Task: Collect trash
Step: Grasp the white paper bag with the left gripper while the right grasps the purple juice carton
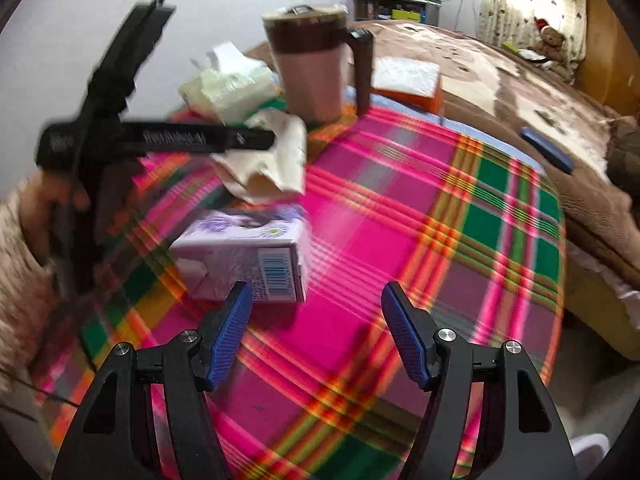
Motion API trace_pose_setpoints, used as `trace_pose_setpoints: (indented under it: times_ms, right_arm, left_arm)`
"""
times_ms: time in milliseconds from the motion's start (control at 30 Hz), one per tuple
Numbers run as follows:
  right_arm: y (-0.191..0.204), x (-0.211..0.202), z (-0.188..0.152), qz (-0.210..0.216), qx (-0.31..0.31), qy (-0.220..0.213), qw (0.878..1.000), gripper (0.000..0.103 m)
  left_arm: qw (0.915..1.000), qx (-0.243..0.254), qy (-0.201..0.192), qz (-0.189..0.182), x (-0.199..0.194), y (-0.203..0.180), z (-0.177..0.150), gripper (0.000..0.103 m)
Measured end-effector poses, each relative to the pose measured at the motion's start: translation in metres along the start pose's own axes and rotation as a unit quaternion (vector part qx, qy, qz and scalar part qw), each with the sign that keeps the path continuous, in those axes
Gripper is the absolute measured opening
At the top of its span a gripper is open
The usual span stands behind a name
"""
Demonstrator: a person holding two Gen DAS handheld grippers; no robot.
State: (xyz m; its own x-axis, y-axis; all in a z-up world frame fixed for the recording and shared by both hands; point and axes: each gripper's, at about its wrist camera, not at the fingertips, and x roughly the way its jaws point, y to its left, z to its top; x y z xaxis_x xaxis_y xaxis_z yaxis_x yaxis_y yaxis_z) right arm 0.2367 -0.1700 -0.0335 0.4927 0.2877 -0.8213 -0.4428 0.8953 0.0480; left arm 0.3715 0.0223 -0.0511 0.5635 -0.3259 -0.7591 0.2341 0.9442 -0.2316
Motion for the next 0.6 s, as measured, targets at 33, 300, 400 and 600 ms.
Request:
trace_pose_setpoints:
  times_ms: [33,300,400,600]
  right_arm:
    - [-0.001,-0.002,-0.002,-0.002,-0.004,-0.002,1.000,0.069]
    - [-0.009,-0.018,-0.007,0.020,0.033,-0.041,0.998,0.069]
    - [-0.007,-0.015,-0.010,0.065,0.087,-0.047,0.993,0.069]
    - [0.012,-0.006,-0.009,0.056,0.114,-0.053,0.990,0.069]
  left_arm:
    - [1.0000,0.002,0.002,-0.003,0.001,0.000,0.000,0.071]
    - [0.9998,-0.008,0.017,-0.012,0.007,0.008,-0.005,0.035]
    - [1.0000,-0.003,0.004,0.002,-0.002,0.011,-0.008,0.030]
    - [0.9997,-0.014,-0.001,0.022,-0.023,0.036,-0.024,0.029]
